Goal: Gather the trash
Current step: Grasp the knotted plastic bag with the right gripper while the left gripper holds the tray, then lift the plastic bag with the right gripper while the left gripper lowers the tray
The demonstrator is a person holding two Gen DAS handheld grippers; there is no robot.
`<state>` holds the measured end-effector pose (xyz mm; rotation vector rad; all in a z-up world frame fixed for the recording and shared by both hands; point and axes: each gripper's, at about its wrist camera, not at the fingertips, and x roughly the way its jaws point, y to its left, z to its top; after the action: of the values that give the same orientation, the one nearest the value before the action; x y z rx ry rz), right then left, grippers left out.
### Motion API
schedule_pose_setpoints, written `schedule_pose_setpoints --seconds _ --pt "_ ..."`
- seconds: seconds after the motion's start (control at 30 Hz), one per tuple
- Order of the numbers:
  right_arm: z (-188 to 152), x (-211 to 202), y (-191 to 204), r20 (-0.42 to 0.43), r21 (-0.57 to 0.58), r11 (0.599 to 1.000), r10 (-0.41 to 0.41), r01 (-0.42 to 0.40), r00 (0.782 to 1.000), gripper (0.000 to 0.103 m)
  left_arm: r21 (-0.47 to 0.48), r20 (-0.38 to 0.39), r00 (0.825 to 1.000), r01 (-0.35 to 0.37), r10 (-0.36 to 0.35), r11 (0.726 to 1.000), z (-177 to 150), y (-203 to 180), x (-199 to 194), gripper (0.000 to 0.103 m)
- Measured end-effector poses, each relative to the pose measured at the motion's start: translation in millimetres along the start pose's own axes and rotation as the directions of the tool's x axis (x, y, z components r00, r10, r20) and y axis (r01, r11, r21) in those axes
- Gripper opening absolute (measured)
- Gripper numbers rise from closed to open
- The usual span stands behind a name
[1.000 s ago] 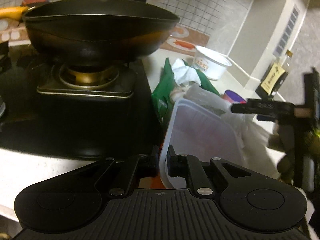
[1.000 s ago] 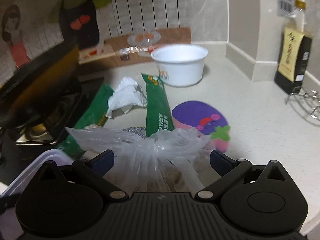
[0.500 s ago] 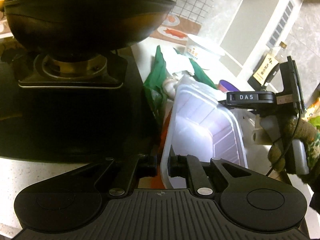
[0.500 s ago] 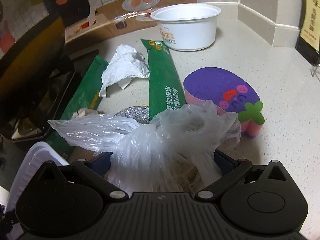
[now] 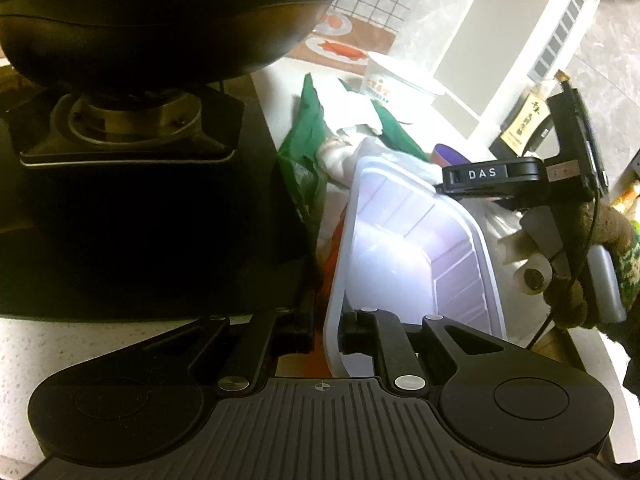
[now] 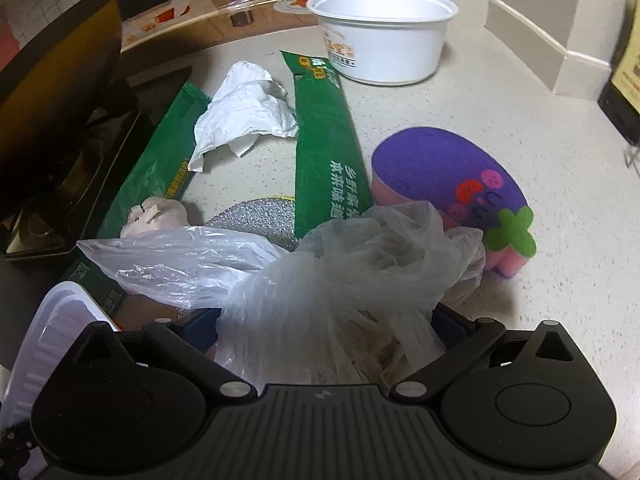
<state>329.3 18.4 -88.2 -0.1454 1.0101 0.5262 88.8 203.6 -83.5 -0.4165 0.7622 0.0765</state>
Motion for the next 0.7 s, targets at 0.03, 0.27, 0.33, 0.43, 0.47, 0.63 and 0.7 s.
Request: schedule_pose_setpoints --seconds 0.03,0.27,0.33,0.43,0.47,0.63,0.7 --pt "-0.9 -4.2 3.7 0.034 -0.013 1.000 -0.013 0.014 0.999 0.095 -0.003 -0.001 1.000 0.004 -0.004 1.000 0.6 0.8 0.6 0.014" --pt "-0.4 -12.7 23.4 0.125 -0.107 0.988 -0.097 0.110 0.987 0.045 -0.030 -0.014 0.998 0.057 -0.057 0.998 7.2 6.4 7.9 0.012" --pt "2.3 -17.0 17.7 0.132 -0.072 0.991 -0.102 0.112 0.986 0.032 -0.029 -0.018 0.998 0.066 -0.067 0.997 9.6 6.4 10.0 0.012" --pt "3.7 -29.7 9.6 0.154 -0.028 0.993 -0.111 0.117 0.982 0.022 -0.022 -0.031 0.995 0.096 -0.097 0.995 15.7 6.9 16.4 0.012" --pt "3.8 -35.5 7.3 0.166 -0.013 0.992 -0.120 0.124 0.979 0.021 -0.019 -0.033 0.994 0.104 -0.105 0.994 18.4 7.0 18.0 0.012" --pt "0.3 -75.1 -4.2 0.239 0.089 0.986 -0.159 0.141 0.958 0.019 0.012 0.017 0.990 0.142 -0.142 0.990 36.5 8.0 19.2 0.012" --pt "-6.4 -91.0 -7.3 0.271 0.119 0.983 -0.167 0.139 0.948 0.019 0.030 0.044 0.989 0.141 -0.142 0.990 41.6 4.9 18.7 0.012"
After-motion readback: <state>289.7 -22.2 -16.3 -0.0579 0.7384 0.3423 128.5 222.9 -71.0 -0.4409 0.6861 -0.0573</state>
